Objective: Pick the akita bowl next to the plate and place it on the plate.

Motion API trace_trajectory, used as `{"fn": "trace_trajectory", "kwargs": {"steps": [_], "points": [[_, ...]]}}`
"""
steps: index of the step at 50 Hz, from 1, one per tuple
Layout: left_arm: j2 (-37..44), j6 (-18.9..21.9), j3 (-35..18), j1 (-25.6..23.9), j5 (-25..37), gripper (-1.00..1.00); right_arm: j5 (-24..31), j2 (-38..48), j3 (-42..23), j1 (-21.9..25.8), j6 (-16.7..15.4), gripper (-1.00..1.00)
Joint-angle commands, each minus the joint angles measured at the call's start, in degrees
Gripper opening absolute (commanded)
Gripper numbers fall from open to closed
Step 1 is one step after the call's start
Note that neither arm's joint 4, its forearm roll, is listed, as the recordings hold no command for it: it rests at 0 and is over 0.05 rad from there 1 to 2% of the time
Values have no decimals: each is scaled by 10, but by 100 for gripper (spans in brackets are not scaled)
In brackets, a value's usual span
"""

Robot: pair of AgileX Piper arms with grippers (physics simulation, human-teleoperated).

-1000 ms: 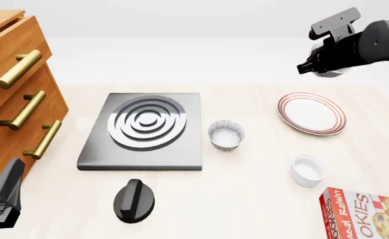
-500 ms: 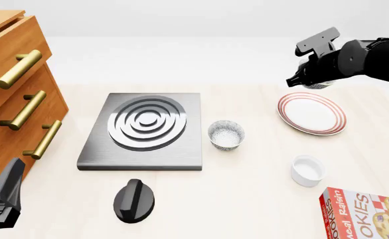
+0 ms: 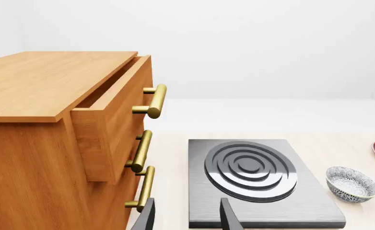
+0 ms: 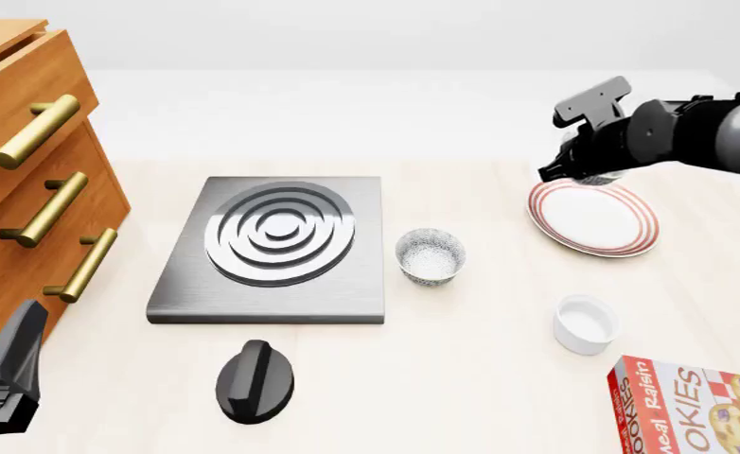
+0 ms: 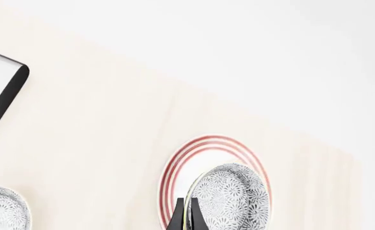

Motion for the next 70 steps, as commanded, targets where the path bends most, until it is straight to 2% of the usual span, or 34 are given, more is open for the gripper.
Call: {"fn": "trace_trajectory", "kwargs": {"steps": [1, 70], "points": [[0, 0, 0, 0, 0, 100, -22, 14, 11, -9, 3, -100], [0, 0, 0, 0, 0, 100, -74, 90, 18, -43, 14, -100]]}}
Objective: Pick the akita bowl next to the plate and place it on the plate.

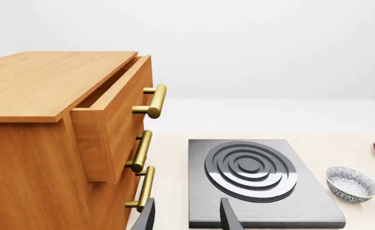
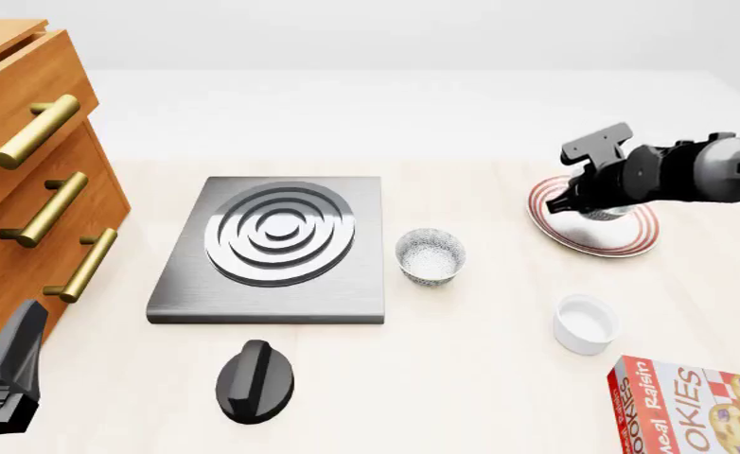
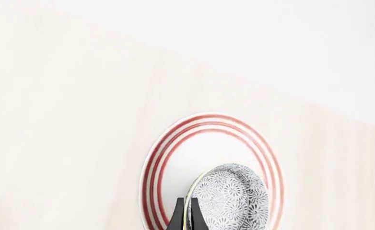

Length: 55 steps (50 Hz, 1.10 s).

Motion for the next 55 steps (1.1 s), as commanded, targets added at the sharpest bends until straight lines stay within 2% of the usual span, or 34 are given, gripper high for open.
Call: {"fn": "trace_trajectory", "kwargs": {"steps": [1, 38, 39, 55], "points": [[0, 0, 0, 0, 0, 100, -6, 8, -3, -3, 5, -100], [0, 0, 0, 0, 0, 100, -17, 22, -17, -15, 12, -100], [0, 0, 0, 0, 0, 100, -14, 19, -17, -14, 12, 100], [0, 0, 0, 0, 0, 100, 7, -23, -23, -1, 14, 100]]}}
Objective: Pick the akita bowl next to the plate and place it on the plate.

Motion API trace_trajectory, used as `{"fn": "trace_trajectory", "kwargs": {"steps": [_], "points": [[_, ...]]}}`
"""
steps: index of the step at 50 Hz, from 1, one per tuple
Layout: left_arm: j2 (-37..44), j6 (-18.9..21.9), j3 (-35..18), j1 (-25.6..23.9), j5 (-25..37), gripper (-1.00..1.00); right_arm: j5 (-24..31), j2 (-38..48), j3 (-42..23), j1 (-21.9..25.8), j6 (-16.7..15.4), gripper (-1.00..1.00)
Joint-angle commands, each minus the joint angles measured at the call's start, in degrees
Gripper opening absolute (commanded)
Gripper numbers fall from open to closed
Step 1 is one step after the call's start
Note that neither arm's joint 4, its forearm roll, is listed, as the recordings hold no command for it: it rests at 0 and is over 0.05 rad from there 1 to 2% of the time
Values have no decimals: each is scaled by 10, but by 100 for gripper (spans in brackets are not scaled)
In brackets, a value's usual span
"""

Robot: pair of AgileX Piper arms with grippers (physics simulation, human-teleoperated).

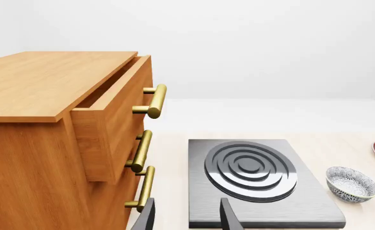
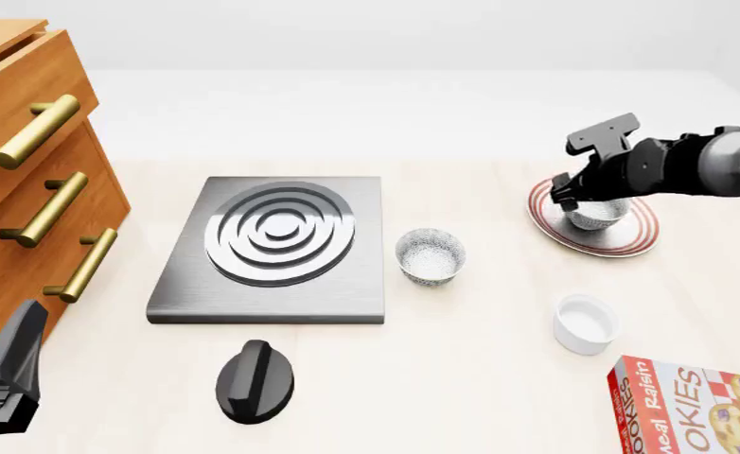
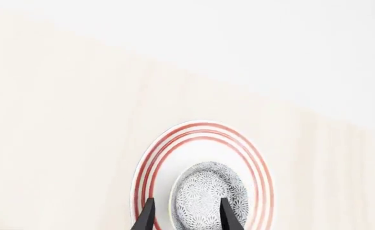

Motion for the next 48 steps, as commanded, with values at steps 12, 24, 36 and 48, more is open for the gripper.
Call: {"fn": "trace_trajectory", "kwargs": {"steps": [12, 24, 36, 48], "points": [[0, 0, 0, 0, 0, 100, 37, -87, 0, 19, -3, 100], [0, 0, 0, 0, 0, 100, 87, -183, -15, 39, -7, 100], [0, 0, 0, 0, 0, 100, 139, -267, -43, 58, -10, 100], [0, 0, 0, 0, 0, 100, 158, -356, -32, 60, -5, 100]]}}
